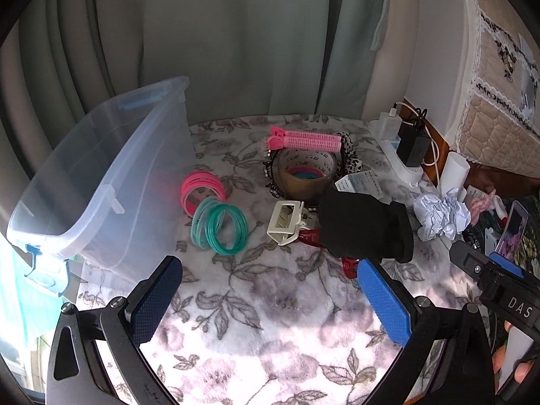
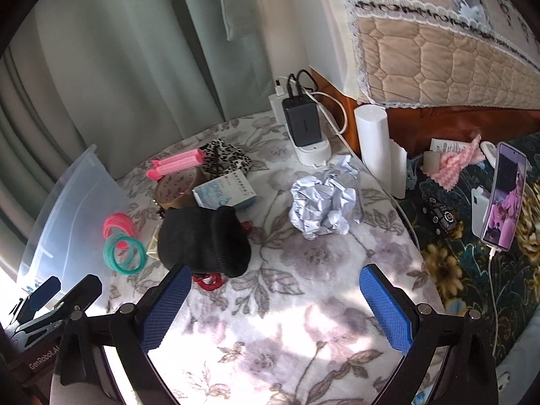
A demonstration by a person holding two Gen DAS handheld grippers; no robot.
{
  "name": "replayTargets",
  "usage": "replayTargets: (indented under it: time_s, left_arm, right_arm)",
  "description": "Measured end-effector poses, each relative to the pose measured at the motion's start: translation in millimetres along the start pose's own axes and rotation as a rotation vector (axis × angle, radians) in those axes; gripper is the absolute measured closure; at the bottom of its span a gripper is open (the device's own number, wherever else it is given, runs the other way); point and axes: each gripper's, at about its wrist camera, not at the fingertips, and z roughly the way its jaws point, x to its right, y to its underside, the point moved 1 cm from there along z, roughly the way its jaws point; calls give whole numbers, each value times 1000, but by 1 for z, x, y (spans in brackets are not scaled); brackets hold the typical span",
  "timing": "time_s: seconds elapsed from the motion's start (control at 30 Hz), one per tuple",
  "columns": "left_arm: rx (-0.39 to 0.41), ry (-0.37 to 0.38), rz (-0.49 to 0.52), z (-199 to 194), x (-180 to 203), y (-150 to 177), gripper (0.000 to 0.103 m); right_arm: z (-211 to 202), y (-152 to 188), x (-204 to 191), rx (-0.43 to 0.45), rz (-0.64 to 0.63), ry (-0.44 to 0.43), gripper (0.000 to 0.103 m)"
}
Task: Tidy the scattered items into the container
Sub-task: 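Grasp the black cloth with the left tool while the right tool approaches the red claw clip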
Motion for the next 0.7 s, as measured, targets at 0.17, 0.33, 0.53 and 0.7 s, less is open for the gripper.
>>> replayTargets:
  time_s: [0.17,0.33,0.53,0.7]
  left_arm:
    - [-32,54,14,27,15,-11,1]
    - [-81,121,-16,57,23,-22,17]
    - [-144,249,-54,83,31,-24,35]
    - [-193,342,-92,97,37,-21,63]
  right_arm:
    - [20,-5,19,-37,58,3,5]
    - [37,-7,10,-57,31,-48,6]
    - [51,-7,15,-82,48,-39,6]
    - [56,-9,15,-87,45,-39,6]
